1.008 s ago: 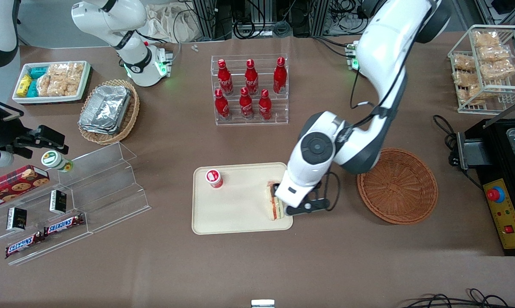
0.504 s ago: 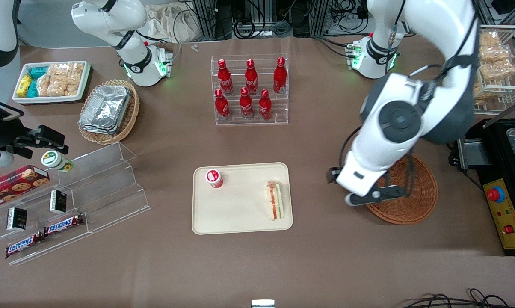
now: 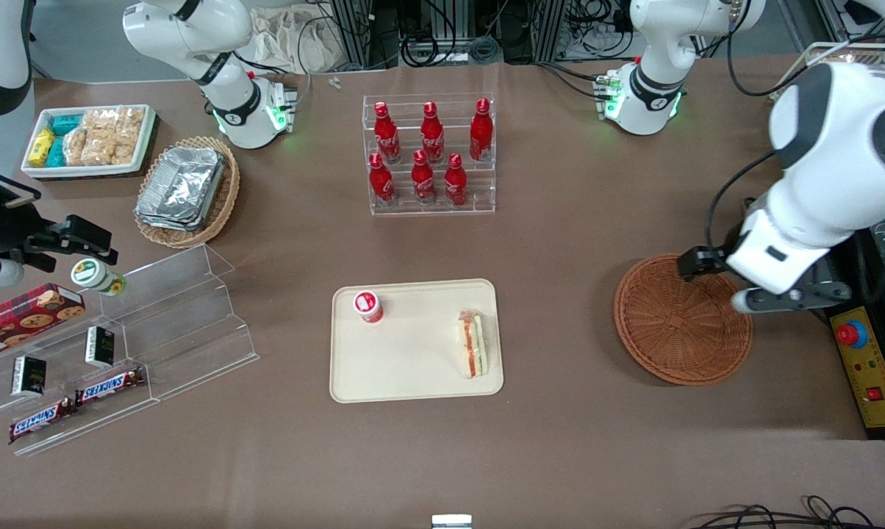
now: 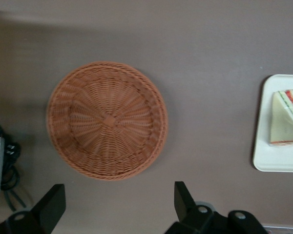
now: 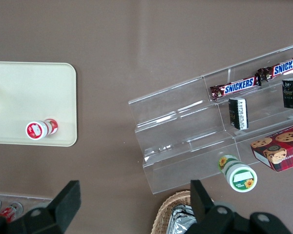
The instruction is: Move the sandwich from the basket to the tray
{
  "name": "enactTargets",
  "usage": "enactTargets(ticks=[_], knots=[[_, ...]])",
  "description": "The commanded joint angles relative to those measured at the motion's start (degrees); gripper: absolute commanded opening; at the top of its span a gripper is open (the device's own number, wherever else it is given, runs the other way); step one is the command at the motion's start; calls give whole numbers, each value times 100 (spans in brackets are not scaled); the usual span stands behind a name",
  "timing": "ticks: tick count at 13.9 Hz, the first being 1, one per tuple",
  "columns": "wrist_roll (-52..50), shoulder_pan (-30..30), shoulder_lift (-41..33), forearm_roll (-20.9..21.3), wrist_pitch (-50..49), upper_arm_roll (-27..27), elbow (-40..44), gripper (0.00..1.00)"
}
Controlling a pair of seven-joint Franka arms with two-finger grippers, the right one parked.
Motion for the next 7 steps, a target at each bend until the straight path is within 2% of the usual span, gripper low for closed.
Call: enactTargets(ticks=[1, 3, 7], knots=[[445, 393, -334, -125, -210, -47, -197, 99], [964, 675, -343, -300, -316, -47, -171, 99], [1282, 921, -326, -310, -316, -38, -144, 99]])
